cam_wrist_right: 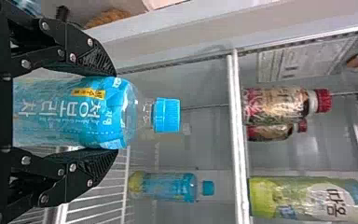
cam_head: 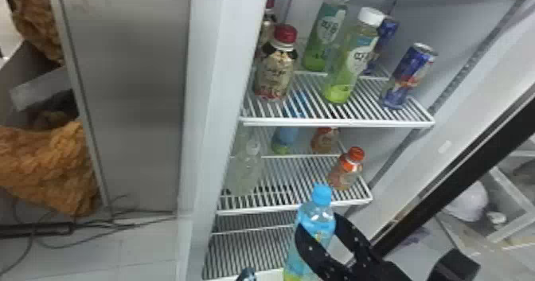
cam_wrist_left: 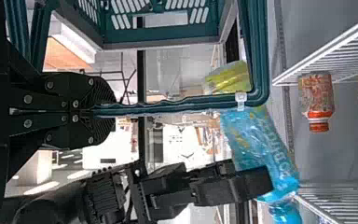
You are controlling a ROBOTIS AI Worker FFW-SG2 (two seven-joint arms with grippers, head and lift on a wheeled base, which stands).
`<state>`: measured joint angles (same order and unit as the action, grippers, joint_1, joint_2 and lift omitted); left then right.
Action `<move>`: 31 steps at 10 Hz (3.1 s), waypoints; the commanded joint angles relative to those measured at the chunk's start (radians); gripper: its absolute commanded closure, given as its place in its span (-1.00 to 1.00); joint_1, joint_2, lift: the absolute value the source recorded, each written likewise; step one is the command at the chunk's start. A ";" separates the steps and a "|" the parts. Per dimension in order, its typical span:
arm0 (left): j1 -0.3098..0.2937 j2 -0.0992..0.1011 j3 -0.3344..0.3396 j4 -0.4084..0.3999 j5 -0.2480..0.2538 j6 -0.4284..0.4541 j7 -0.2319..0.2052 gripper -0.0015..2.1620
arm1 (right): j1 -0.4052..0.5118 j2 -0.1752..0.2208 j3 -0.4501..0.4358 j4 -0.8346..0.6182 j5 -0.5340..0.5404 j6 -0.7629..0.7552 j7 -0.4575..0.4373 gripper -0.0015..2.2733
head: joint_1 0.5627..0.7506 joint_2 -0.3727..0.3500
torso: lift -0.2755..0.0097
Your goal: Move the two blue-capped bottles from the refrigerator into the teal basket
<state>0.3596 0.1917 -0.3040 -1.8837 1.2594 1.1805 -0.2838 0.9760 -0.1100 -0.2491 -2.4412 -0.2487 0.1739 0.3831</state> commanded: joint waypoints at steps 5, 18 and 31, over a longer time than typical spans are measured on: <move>0.004 0.000 0.002 0.000 -0.002 0.000 0.000 0.05 | 0.062 0.001 -0.033 -0.078 0.011 0.148 0.054 -0.47 | 0.41 -0.94 | -0.07; 0.004 -0.001 0.003 0.000 -0.002 -0.002 -0.002 0.05 | -0.142 -0.014 -0.039 0.231 0.037 0.111 0.223 -0.62 | 0.41 -0.94 | -0.07; 0.001 -0.008 0.005 0.000 0.000 -0.005 -0.002 0.05 | -0.473 -0.017 0.017 0.668 0.049 -0.336 0.085 -0.62 | 0.41 -0.94 | -0.07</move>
<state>0.3607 0.1849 -0.2983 -1.8837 1.2600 1.1764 -0.2853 0.5151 -0.1263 -0.2389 -1.7836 -0.1981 -0.1392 0.4695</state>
